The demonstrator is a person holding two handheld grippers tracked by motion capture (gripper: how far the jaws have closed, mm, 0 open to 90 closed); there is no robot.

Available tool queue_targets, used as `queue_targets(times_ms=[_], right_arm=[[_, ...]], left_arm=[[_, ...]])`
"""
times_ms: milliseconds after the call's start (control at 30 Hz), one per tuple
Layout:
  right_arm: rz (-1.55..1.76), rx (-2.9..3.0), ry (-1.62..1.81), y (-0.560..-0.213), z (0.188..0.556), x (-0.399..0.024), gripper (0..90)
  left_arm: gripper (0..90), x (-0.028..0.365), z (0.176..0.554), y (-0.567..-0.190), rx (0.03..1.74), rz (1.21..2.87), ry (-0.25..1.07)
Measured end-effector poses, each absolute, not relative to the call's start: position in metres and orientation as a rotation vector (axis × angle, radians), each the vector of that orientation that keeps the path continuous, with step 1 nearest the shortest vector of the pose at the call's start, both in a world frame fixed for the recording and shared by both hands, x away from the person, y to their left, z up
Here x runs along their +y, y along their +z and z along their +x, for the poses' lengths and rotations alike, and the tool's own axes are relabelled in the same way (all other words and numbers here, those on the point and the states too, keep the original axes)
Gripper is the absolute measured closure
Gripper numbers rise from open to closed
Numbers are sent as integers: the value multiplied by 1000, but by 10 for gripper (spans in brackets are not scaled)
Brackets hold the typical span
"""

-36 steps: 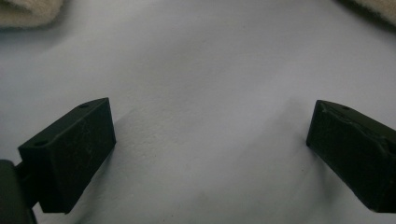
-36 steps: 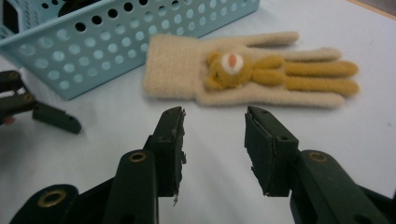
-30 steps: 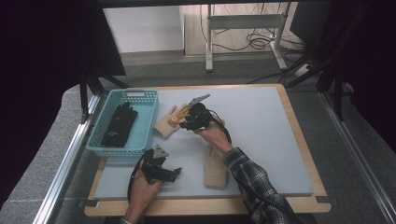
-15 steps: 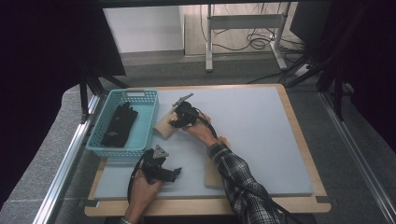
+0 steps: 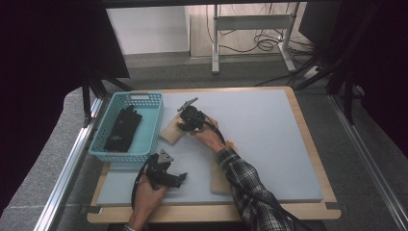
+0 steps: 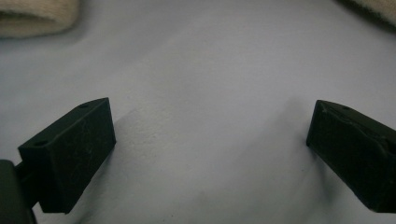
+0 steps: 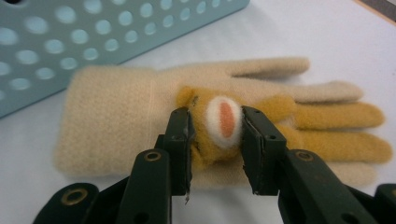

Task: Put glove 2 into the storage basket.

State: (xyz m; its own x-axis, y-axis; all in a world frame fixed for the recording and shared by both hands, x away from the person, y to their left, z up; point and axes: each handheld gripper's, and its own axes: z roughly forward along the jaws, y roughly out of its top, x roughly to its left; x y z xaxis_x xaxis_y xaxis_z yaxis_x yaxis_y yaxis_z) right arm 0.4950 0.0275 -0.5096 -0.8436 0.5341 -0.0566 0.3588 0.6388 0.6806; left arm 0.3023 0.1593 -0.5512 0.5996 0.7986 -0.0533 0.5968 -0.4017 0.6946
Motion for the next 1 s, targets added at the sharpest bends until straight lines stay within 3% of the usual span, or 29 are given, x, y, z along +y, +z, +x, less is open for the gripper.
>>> queue_targets(times_ms=[1000], right_arm=[[509, 2647, 1189, -442, 416, -90, 642]], left_arm=[[14, 159, 303, -551, 1094, 2138, 381]])
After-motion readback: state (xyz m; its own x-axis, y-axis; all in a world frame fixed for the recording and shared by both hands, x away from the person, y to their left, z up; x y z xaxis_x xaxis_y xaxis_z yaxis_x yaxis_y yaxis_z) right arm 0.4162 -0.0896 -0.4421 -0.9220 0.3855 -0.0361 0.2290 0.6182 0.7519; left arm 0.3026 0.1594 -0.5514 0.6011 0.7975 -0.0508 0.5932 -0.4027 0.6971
